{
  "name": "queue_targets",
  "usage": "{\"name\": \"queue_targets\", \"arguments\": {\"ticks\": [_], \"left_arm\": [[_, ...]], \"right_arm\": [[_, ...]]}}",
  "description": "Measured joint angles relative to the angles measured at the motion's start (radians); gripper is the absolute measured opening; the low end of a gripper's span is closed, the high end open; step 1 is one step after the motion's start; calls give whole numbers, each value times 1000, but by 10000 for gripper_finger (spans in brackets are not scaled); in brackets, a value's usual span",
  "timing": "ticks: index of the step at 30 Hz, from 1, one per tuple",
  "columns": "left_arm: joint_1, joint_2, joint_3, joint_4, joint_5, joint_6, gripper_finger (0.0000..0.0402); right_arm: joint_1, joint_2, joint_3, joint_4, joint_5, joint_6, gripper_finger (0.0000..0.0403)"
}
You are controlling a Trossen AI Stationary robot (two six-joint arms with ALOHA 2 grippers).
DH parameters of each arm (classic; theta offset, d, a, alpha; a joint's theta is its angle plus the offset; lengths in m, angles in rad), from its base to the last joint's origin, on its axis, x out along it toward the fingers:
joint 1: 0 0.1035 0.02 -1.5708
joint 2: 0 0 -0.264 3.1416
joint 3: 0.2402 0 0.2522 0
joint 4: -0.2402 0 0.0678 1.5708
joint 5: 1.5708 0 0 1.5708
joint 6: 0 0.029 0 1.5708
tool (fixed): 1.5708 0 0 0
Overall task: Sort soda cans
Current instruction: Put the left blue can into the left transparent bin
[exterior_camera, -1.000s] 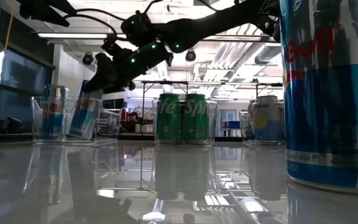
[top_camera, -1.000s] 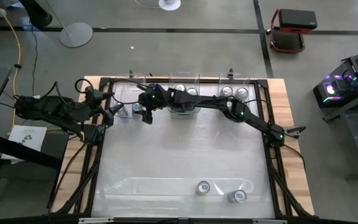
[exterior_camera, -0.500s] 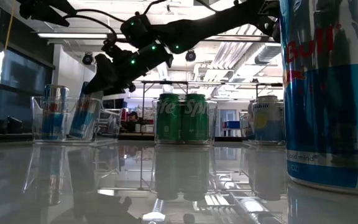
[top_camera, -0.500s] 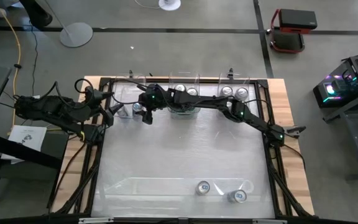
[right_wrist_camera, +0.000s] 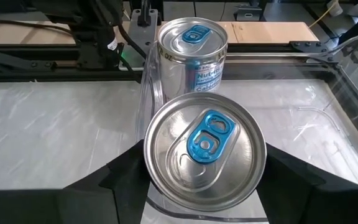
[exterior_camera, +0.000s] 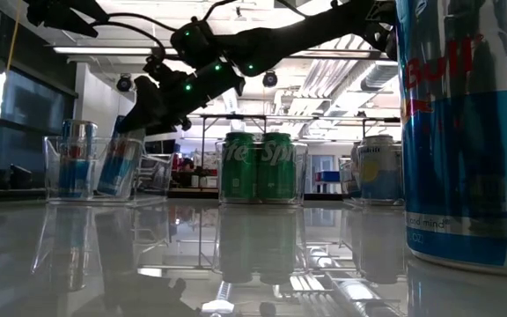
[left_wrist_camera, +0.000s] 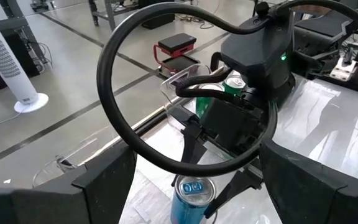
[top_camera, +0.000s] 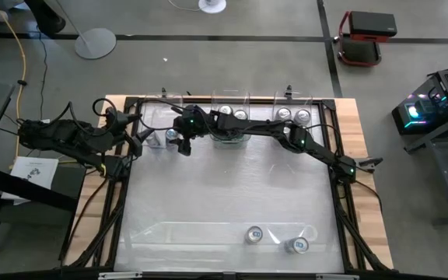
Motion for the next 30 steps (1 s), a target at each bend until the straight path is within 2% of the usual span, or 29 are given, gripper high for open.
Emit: {"name": "queue_targets", "arguments": {"ticks": [21,30], "left_arm": [[0,0,1,1,-3,0,314],[0,0,1,1,-3,-1,314]], "right_arm": [[3,1,0,78,-11,-22,239],[5,4,0,82,-49,-14,269]]}}
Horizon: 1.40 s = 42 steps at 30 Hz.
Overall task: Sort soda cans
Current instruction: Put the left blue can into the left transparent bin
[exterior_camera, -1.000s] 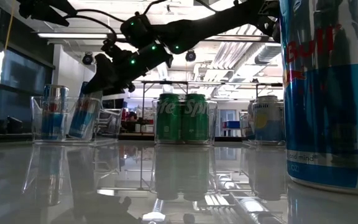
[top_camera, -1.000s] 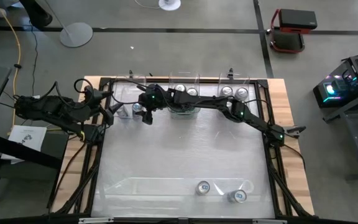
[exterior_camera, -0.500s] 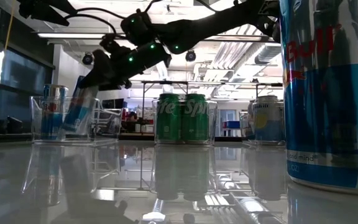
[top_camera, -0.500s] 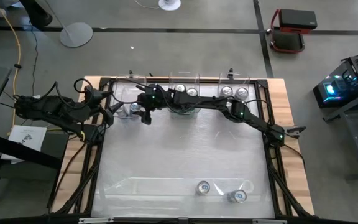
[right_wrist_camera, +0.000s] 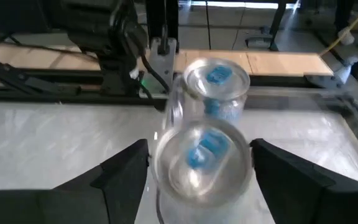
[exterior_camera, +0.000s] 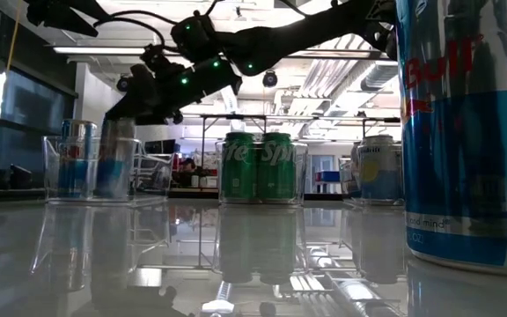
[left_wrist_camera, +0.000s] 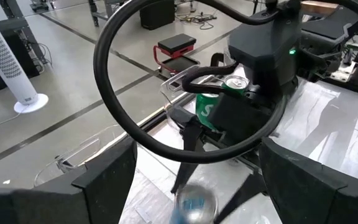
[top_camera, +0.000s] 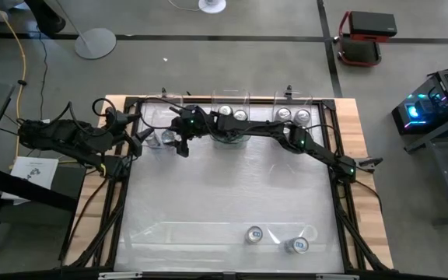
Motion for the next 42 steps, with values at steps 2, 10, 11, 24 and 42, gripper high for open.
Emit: {"name": "queue_targets", "arguments": {"ticks": [2,10,11,24,42], "left_arm": [[0,0,0,1,0,0,314],[0,-2,0,1,1,-2,314],[0,-2,0,1,1,-2,314],[0,-2,0,2,1,-2,314],[0,-2,0,5,1,-2,314]], "right_arm": [[3,4,0,11,-4,1,273],[6,42,0,40,-14,0,275],[6,42,0,47,-14,0,275],[-7,35,0,83,11,13,275],[-7,55,0,124,55,-56,275]]}}
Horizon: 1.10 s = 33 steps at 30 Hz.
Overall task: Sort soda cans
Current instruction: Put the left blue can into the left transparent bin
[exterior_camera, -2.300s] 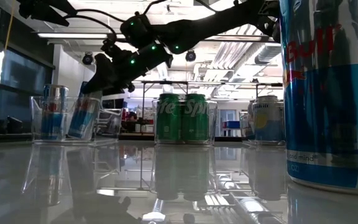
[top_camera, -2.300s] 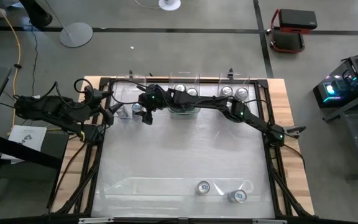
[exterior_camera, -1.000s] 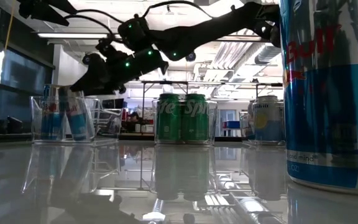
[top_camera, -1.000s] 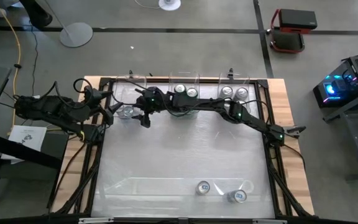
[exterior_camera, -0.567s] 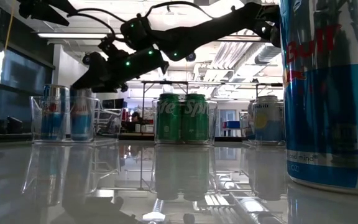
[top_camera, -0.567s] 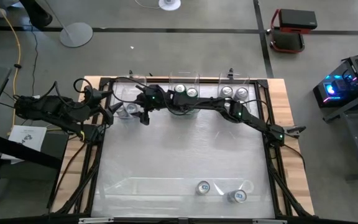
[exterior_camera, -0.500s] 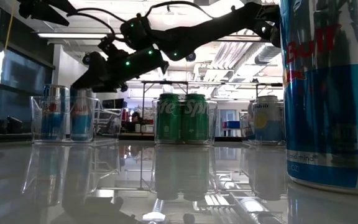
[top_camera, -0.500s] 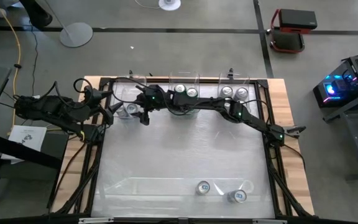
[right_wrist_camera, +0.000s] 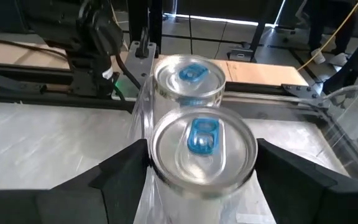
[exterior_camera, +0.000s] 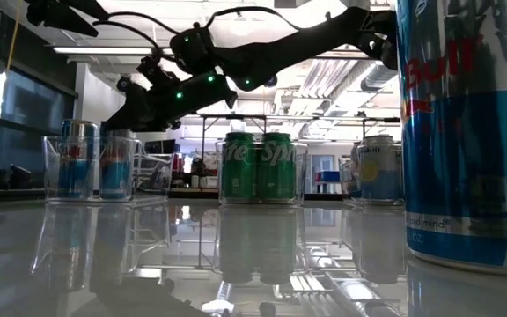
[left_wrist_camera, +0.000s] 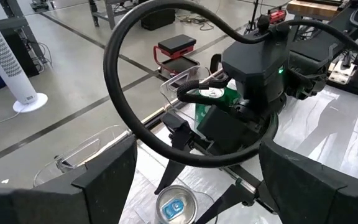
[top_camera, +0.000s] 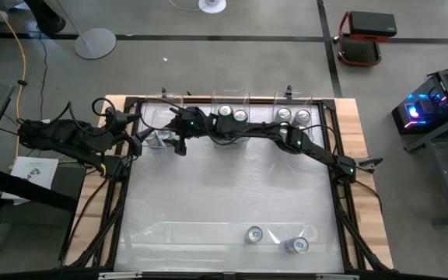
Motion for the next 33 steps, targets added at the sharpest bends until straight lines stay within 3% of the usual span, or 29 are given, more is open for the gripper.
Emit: {"name": "queue_targets", "arguments": {"ticks": [4,12,20,26,33], "left_arm": [[0,0,0,0,0,0,314],[0,0,0,0,0,0,314],[0,0,0,0,0,0,314],[0,0,0,0,0,0,314],[0,0,0,0,0,0,314]], "right_arm": [[0,4,0,5,1,1,264],[0,4,0,13,0,3,203],[-2,6,0,53,-7,68,207],[-15,6,0,91,-73,167,208],[-20,6,0,47,-81,152,209]]}}
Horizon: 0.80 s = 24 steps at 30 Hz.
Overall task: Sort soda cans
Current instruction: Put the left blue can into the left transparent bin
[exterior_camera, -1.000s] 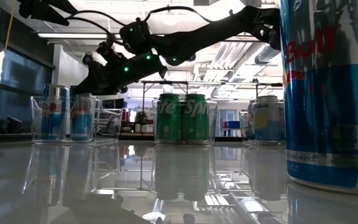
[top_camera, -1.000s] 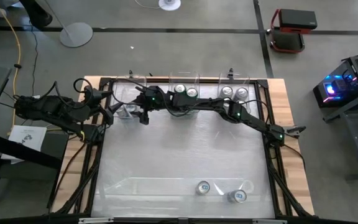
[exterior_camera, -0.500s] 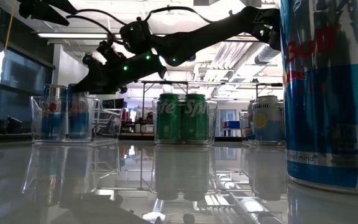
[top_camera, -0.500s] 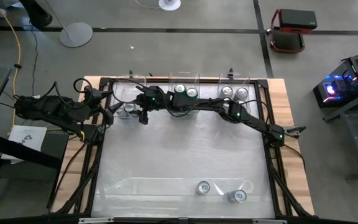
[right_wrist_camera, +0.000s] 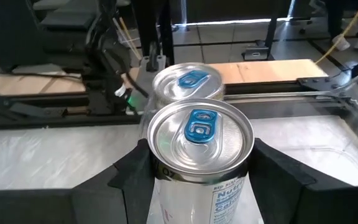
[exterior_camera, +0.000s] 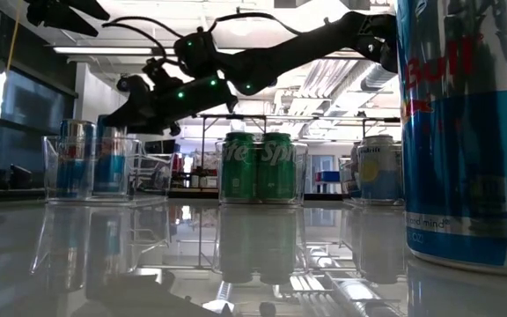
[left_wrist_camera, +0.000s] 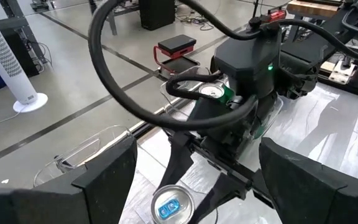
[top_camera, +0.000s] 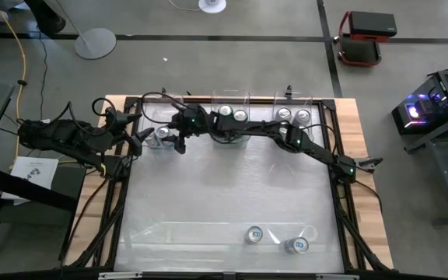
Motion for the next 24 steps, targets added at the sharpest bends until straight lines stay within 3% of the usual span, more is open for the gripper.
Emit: {"name": "queue_targets", "arguments": {"ticks": [7,18,24], "left_arm": [[0,0,0,0,0,0,314],[0,0,0,1,-3,0,314],[0,0,0,1,-3,0,314]], "right_arm": [[0,0,0,-10,-28,-12,212],[1,17,0,-1,-57,9,270],[1,17,0,1,-55,5,278]]}}
